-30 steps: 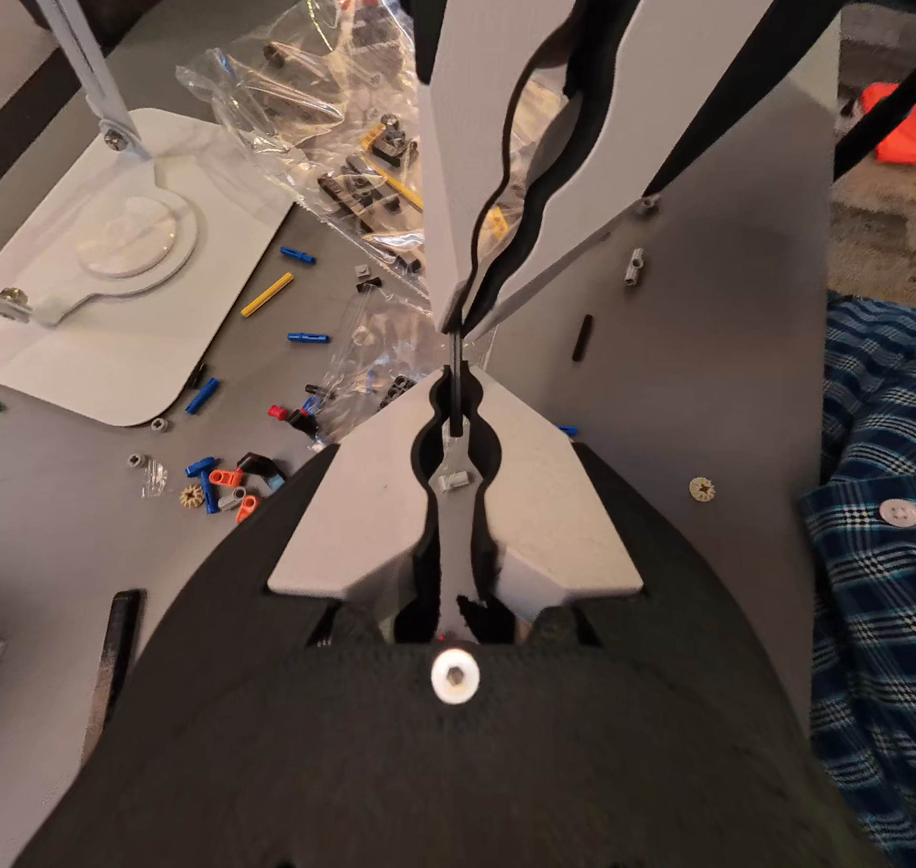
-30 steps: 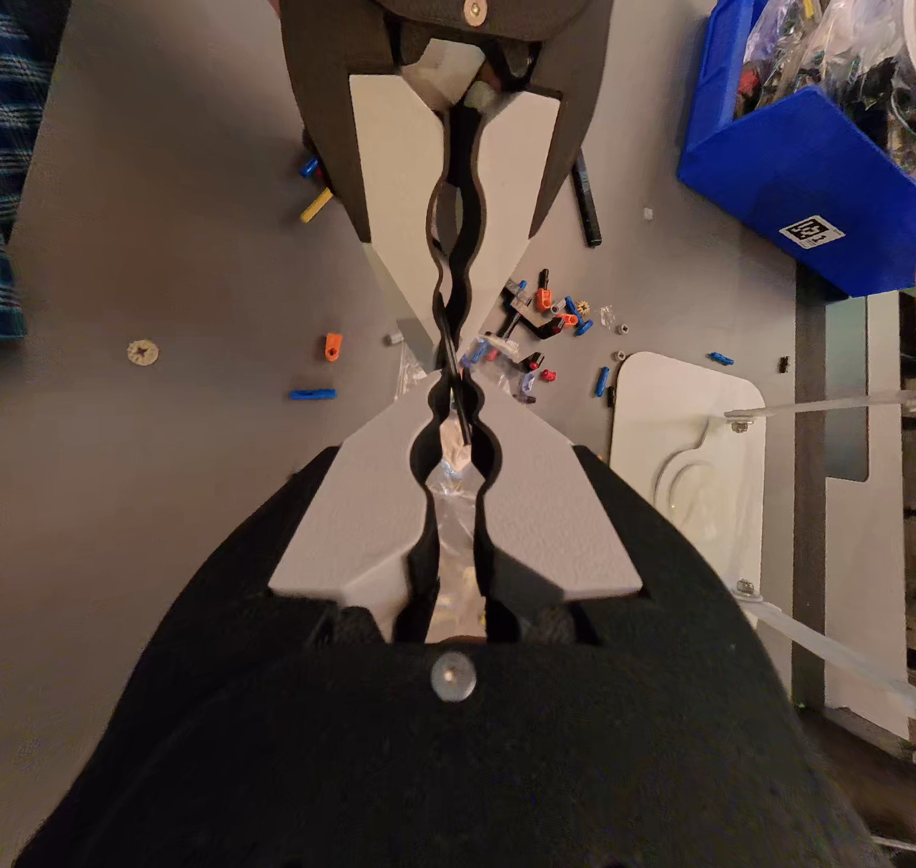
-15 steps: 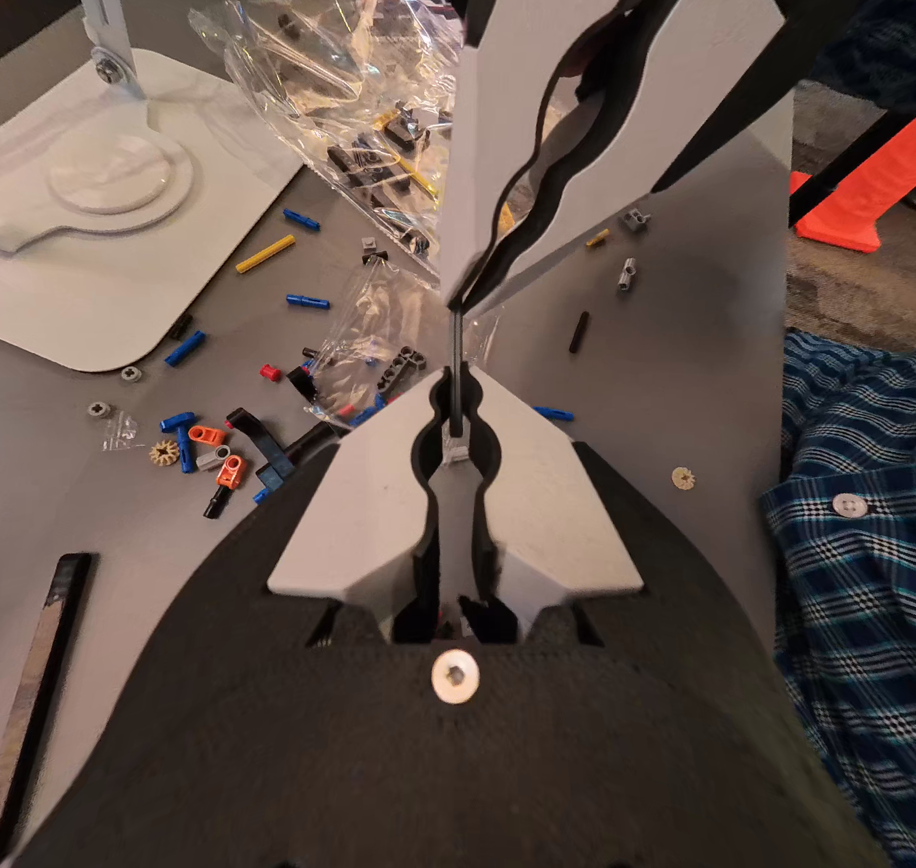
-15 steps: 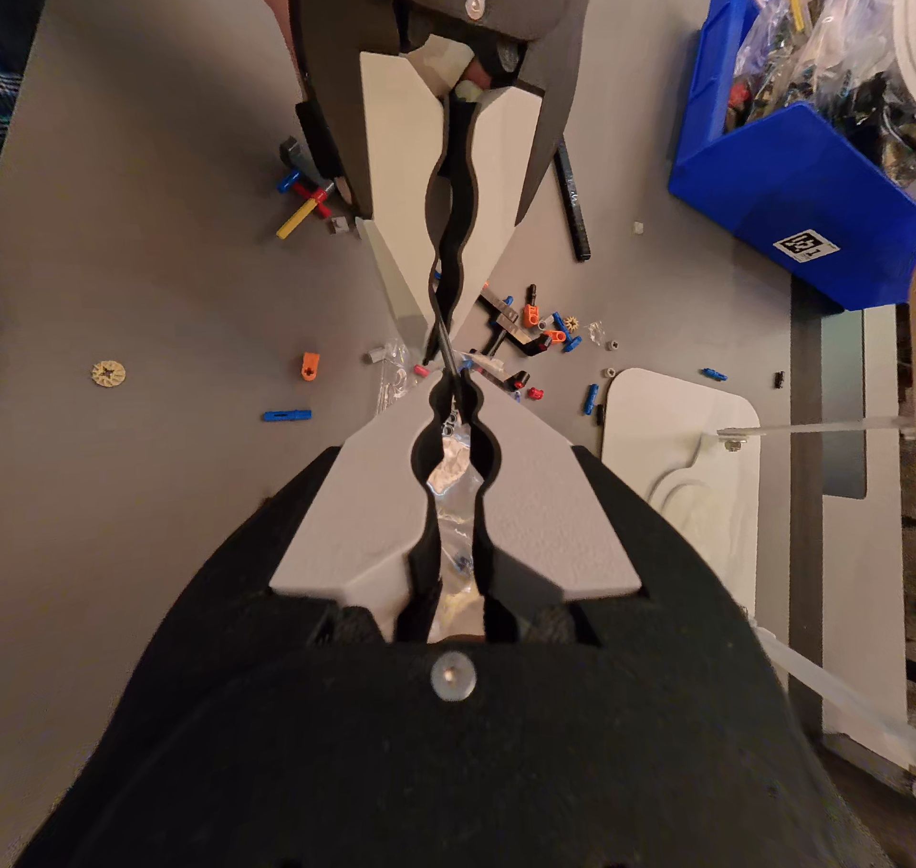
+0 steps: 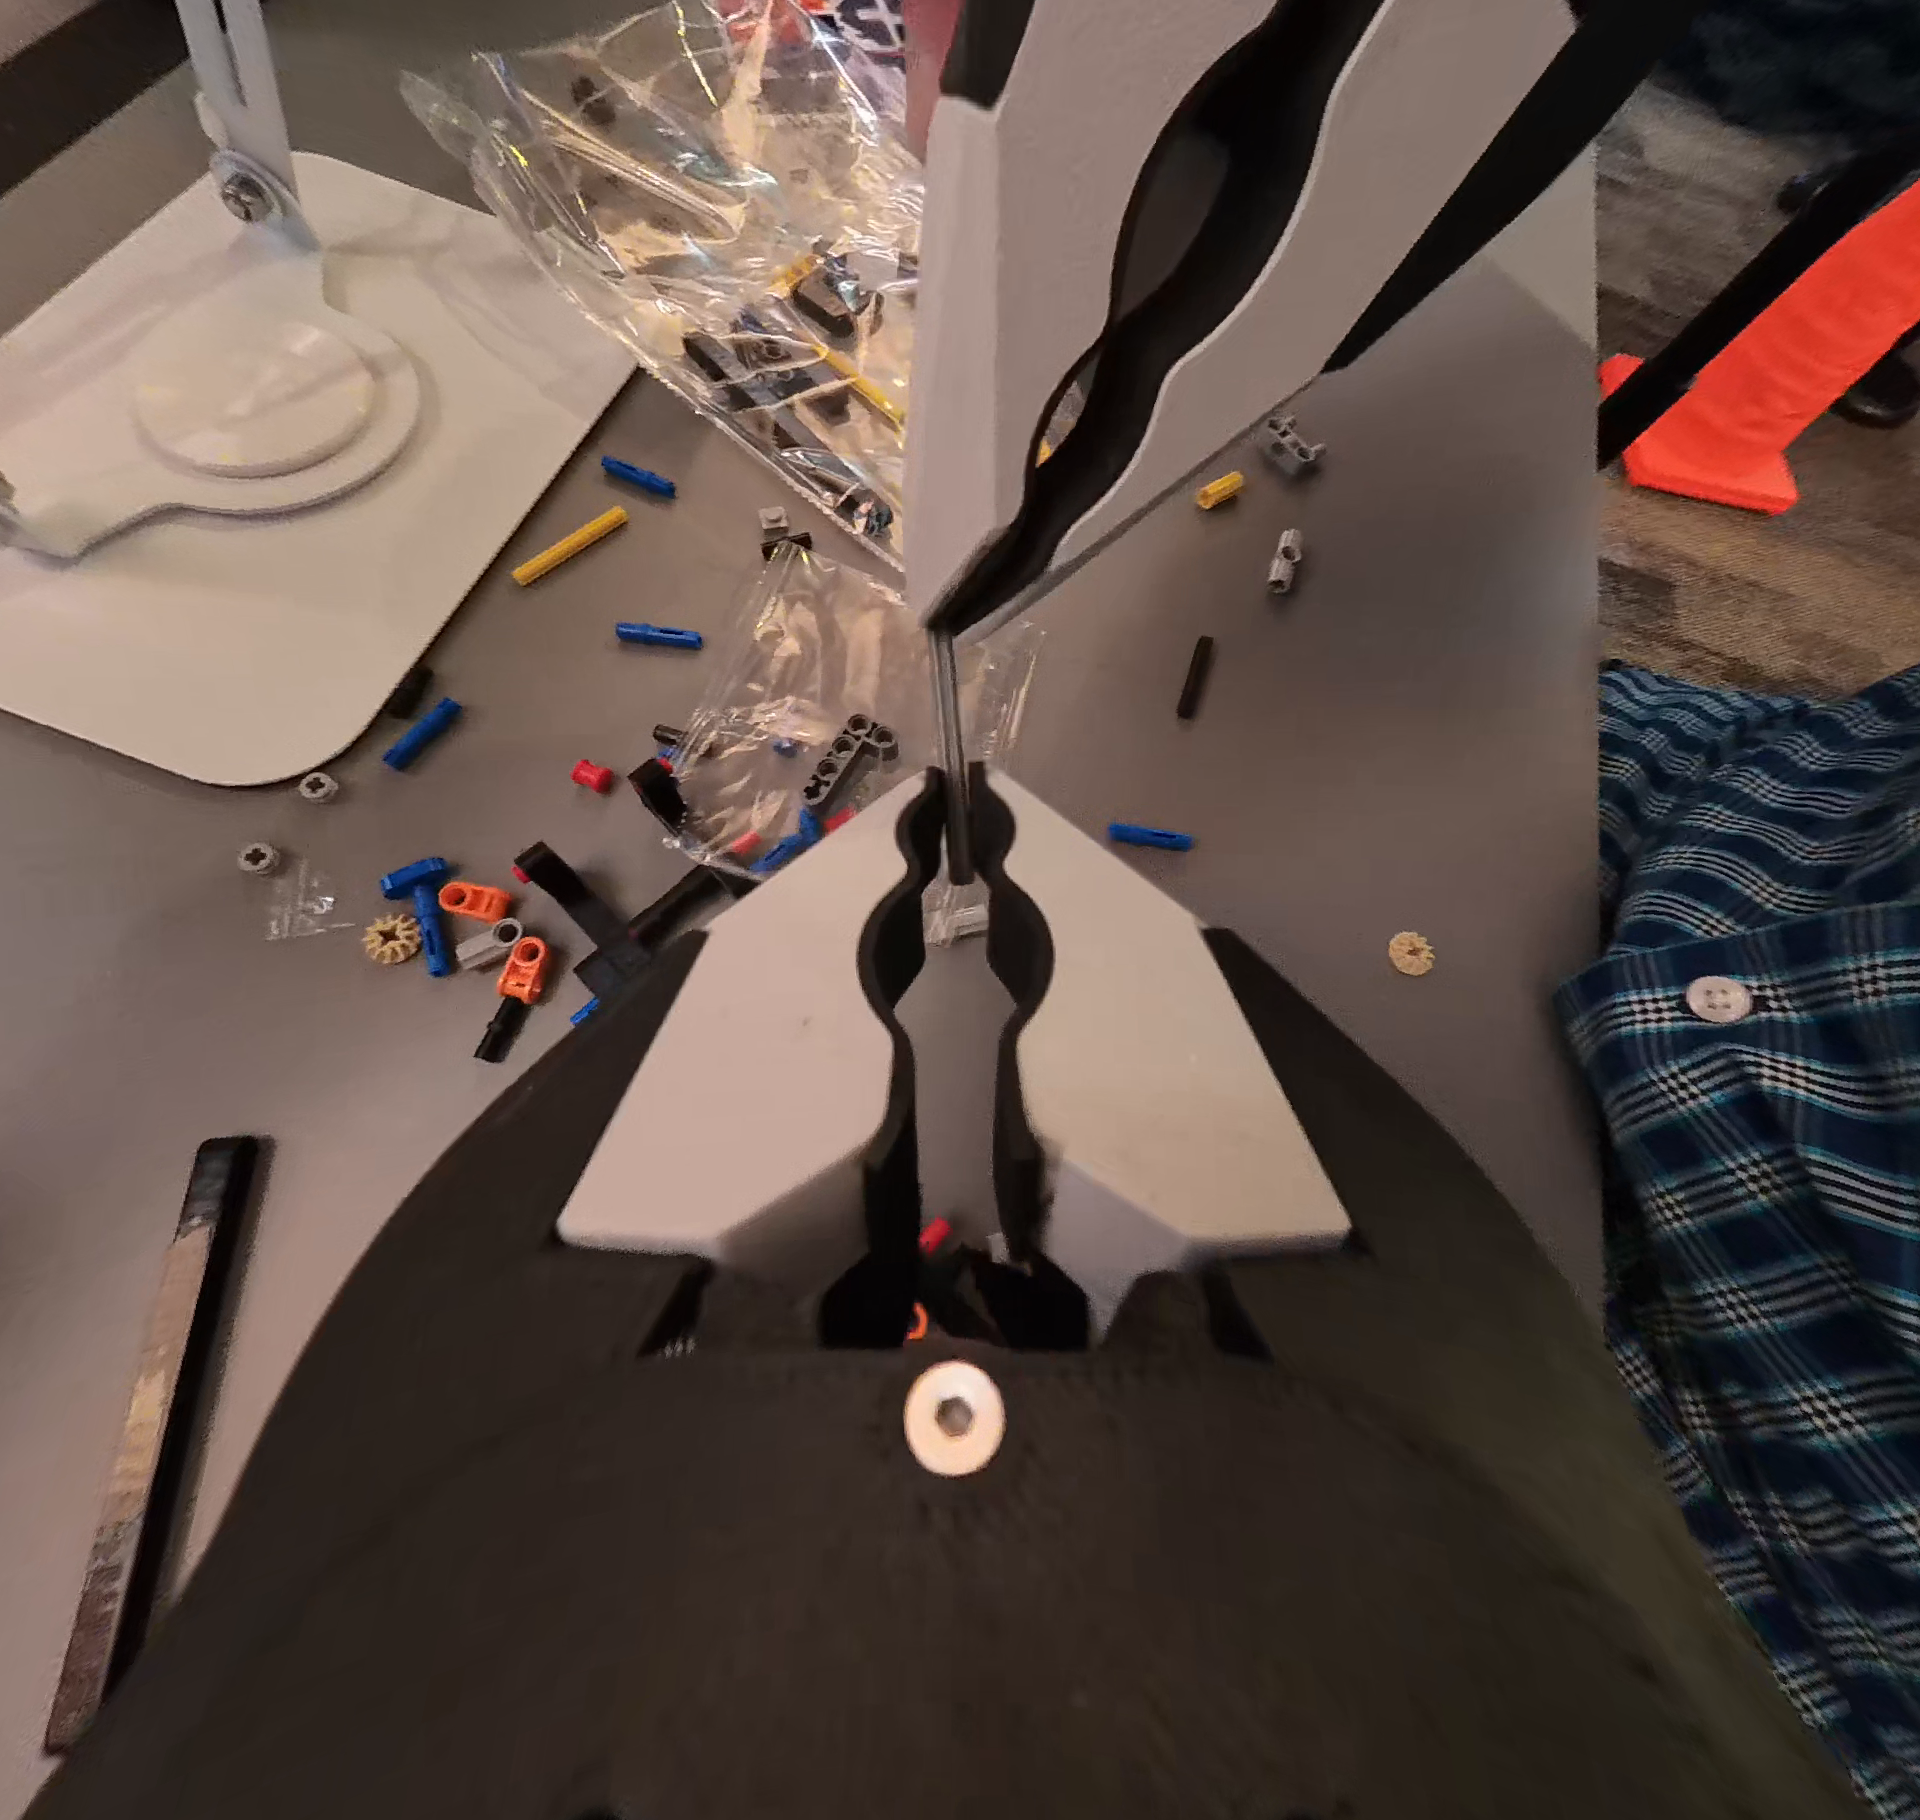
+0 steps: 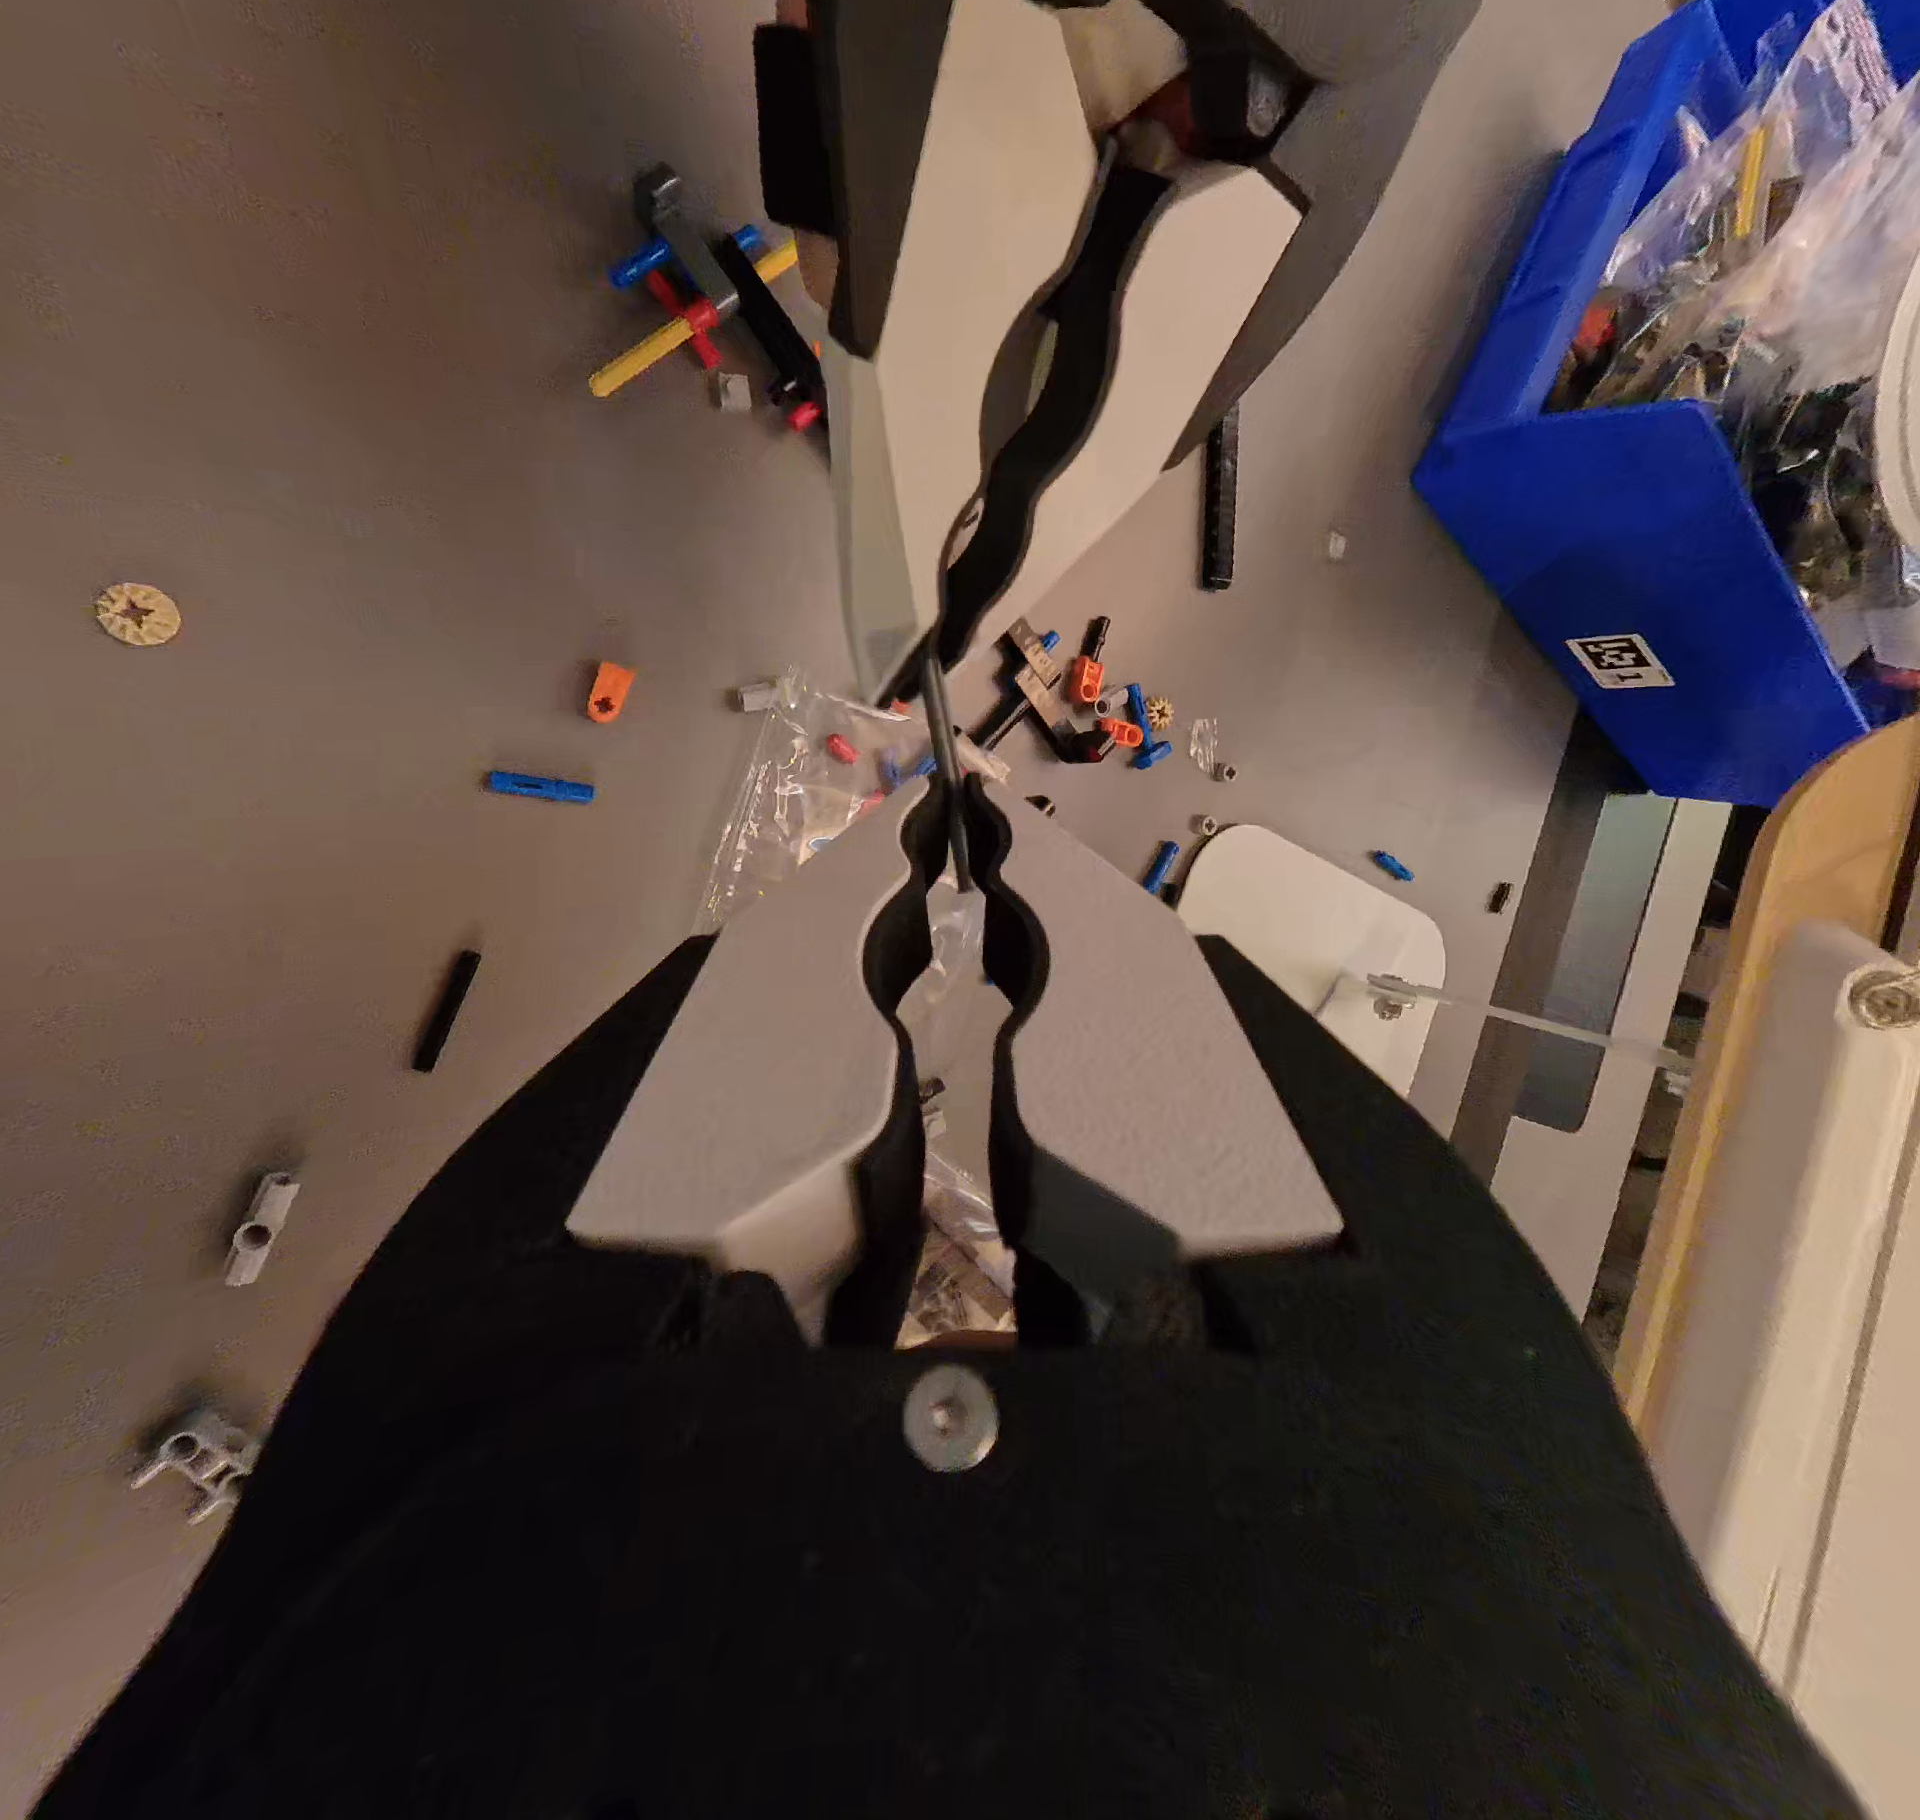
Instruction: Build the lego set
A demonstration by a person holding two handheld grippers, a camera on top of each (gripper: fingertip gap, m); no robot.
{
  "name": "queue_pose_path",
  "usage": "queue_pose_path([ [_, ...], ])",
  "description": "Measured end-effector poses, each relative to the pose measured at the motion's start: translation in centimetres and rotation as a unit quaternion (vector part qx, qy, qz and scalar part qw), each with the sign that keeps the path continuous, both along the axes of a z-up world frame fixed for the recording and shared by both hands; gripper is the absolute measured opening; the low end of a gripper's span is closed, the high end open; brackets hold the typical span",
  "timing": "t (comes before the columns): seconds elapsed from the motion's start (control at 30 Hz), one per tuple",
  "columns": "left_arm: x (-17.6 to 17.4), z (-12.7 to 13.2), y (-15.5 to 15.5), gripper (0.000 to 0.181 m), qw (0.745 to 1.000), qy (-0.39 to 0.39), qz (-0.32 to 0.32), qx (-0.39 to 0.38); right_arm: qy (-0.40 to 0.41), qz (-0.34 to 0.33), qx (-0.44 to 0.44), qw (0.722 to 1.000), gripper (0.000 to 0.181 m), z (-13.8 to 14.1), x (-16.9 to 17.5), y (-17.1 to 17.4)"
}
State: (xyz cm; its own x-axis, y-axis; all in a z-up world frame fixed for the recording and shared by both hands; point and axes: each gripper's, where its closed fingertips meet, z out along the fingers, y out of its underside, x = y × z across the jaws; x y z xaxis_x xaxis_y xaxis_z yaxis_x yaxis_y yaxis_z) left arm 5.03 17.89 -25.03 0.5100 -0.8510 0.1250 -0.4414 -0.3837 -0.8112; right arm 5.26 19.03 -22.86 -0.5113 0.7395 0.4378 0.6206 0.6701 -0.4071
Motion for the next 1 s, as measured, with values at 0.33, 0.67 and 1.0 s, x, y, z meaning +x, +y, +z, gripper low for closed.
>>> queue_pose_path([
  [0.33, -0.7, 0.2, 0.0, 0.001, 1.000, -0.001, 0.011, 0.017, 0.003, 0.001, -0.027, 1.000, 0.000, 0.3, -0.6, -0.4],
  [0.67, -2.6, -0.1, -0.8, 0.021, 1.000, -0.002, 0.019, 0.008, 0.015, -0.052, -0.099, 0.994, 0.000, -0.2, 0.7, -1.2],
  [1.0, -9.2, -1.7, -1.3, 0.028, 0.996, 0.046, 0.078, -0.002, 0.008, -0.229, -0.186, 0.955, 0.000, -5.2, 7.6, -2.3],
])
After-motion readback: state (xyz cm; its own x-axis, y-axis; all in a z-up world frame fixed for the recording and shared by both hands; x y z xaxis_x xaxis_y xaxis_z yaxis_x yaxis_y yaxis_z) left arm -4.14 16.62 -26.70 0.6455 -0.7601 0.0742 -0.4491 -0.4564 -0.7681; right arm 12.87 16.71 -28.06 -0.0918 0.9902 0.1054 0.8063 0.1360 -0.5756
